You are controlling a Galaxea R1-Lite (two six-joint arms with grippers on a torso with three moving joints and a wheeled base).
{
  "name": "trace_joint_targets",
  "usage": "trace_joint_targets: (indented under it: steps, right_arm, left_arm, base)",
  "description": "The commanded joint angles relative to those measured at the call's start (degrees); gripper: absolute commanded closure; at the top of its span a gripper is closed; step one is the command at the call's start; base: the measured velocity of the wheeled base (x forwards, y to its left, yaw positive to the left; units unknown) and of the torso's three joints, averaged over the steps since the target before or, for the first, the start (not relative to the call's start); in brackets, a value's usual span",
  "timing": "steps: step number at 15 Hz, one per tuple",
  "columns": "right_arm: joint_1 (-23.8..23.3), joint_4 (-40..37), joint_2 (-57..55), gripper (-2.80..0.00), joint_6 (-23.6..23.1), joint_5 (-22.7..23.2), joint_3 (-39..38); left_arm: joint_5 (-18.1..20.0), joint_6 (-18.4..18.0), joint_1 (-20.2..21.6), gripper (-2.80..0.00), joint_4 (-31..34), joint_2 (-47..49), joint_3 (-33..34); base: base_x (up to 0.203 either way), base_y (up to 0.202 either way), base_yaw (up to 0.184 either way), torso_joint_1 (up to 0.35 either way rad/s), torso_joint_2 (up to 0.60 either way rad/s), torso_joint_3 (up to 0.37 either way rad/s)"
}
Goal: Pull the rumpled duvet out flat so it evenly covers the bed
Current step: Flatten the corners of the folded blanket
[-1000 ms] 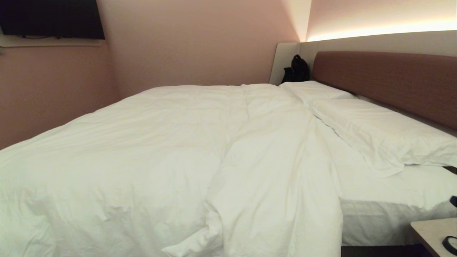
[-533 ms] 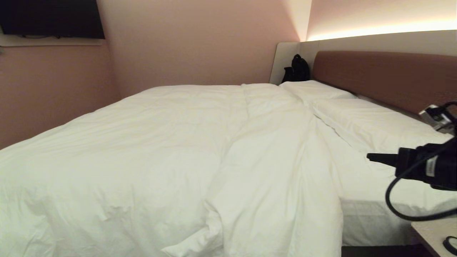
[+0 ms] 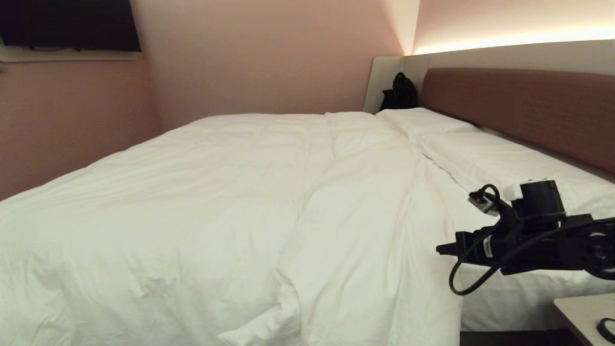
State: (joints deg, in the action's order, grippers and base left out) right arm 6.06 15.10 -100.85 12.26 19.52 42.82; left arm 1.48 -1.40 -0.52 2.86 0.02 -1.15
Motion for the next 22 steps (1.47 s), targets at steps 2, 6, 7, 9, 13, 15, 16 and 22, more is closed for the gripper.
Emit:
trace_joint_targets:
  steps: [2, 6, 7, 9, 13, 15, 16, 22]
  right_arm:
    - [0.5, 0.1, -1.0, 0.00, 0.0, 0.2, -3.7]
    - [2.5, 0.2, 0.2, 0.00, -0.1, -0.6, -6.1]
    - [3.4, 0.2, 0.0, 0.00, -0.1, -1.8, -6.2]
    - [4.8, 0.2, -0.4, 0.00, 0.0, -3.3, -6.3]
    - [6.7, 0.2, -1.4, 0.00, 0.0, -4.8, -6.6]
    - [7.1, 1.2, -2.4, 0.00, 0.0, -5.6, -7.0]
    - [7.4, 2.2, -3.0, 0.00, 0.0, -6.3, -7.3]
    - [11.6, 11.3, -6.4, 0.00, 0.0, -12.7, -11.4]
  left_arm:
    - [0.0, 0.0, 0.0, 0.00, 0.0, 0.0, 0.0]
    - [0.0, 0.0, 0.0, 0.00, 0.0, 0.1, 0.0]
    - [0.0, 0.0, 0.0, 0.00, 0.0, 0.1, 0.0]
    - [0.0, 0.0, 0.0, 0.00, 0.0, 0.1, 0.0]
    - [0.0, 0.0, 0.0, 0.00, 0.0, 0.1, 0.0]
    - [0.0, 0.0, 0.0, 0.00, 0.0, 0.0, 0.0]
    - [0.0, 0.0, 0.0, 0.00, 0.0, 0.1, 0.0]
    - [0.0, 0.0, 0.0, 0.00, 0.0, 0.0, 0.0]
  base:
    - [0.000, 0.000, 0.000, 0.000, 0.00, 0.000]
    - [0.000, 0.000, 0.000, 0.000, 0.00, 0.000]
    - [0.000, 0.000, 0.000, 0.000, 0.00, 0.000]
    - [0.000, 0.000, 0.000, 0.000, 0.00, 0.000]
    - [0.000, 0.000, 0.000, 0.000, 0.00, 0.000]
    - [0.000, 0.000, 0.000, 0.000, 0.00, 0.000]
    - [0.000, 0.000, 0.000, 0.000, 0.00, 0.000]
    - [0.000, 0.000, 0.000, 0.000, 0.00, 0.000]
